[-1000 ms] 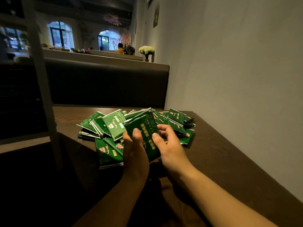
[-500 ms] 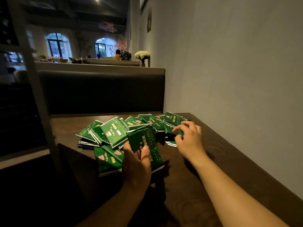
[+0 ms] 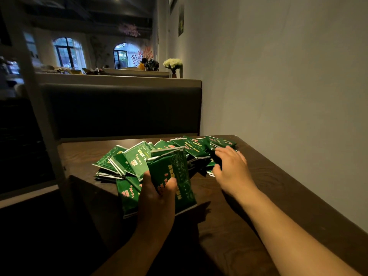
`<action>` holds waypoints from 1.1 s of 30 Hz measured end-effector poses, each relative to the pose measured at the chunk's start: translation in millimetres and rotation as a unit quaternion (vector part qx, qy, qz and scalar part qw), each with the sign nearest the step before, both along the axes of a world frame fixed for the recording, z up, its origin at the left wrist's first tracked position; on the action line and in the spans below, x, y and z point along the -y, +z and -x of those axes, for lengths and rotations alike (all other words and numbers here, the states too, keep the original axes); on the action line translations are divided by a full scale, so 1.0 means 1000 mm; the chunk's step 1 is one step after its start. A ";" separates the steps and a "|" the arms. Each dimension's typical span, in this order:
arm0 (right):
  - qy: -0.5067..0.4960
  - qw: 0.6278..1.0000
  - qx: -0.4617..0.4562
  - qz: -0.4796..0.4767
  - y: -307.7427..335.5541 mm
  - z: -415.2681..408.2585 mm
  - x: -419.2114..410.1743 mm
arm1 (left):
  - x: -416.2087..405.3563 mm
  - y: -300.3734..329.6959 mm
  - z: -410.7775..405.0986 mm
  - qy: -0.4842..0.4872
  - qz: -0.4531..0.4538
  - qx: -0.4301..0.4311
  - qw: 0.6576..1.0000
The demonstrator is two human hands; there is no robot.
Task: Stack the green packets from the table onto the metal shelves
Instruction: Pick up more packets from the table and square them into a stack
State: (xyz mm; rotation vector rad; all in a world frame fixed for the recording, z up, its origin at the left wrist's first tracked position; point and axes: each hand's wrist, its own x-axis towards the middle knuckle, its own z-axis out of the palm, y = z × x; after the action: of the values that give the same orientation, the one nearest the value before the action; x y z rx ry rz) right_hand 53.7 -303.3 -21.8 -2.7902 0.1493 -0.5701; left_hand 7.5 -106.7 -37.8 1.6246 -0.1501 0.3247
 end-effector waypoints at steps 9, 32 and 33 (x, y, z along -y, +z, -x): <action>0.018 0.974 0.225 -0.037 0.005 0.004 -0.004 | 0.000 -0.001 0.001 -0.001 -0.022 0.050 0.999; 0.228 0.836 0.158 -0.474 0.024 0.038 -0.032 | 0.004 -0.005 0.008 -0.148 -0.150 -0.054 0.976; 0.227 0.813 0.155 -0.513 0.021 0.036 -0.033 | 0.004 -0.004 0.009 -0.135 -0.149 -0.057 0.978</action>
State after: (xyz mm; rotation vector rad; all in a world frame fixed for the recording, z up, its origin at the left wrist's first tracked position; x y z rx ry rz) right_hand 17.5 -270.7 -0.5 -1.5664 -0.2219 -0.5664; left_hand -1.4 -111.1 -41.5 1.8863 -0.3408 -0.0032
